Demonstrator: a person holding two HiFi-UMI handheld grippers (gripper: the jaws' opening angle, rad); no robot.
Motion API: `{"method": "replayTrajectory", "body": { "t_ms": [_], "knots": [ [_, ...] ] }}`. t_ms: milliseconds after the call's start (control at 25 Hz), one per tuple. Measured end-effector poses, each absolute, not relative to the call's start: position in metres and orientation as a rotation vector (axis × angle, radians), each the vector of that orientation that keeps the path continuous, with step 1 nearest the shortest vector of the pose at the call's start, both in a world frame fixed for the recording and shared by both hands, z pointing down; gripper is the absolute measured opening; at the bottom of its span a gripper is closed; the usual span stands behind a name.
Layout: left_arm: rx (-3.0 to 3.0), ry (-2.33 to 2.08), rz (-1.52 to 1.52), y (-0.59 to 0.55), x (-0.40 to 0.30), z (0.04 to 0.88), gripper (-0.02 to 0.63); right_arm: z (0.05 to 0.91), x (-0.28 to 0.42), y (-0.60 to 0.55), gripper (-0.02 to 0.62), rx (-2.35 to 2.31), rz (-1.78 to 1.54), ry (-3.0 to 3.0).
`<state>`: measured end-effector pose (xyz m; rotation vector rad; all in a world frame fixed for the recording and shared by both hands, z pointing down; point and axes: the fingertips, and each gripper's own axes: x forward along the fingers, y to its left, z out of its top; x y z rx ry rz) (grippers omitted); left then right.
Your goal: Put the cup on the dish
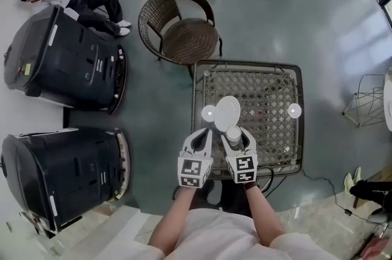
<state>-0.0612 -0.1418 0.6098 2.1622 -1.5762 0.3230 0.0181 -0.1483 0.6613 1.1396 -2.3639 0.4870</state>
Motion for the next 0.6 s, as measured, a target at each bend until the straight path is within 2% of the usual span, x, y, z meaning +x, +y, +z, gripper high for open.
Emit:
{"method": "replayTrajectory", "body": {
  "t_ms": [600],
  "knots": [
    [2.040,-1.513,0.464,-0.170,-0.069,0.711,0.003,0.768,0.008,-0.208,0.256,1.148,0.541,-2.387]
  ]
}}
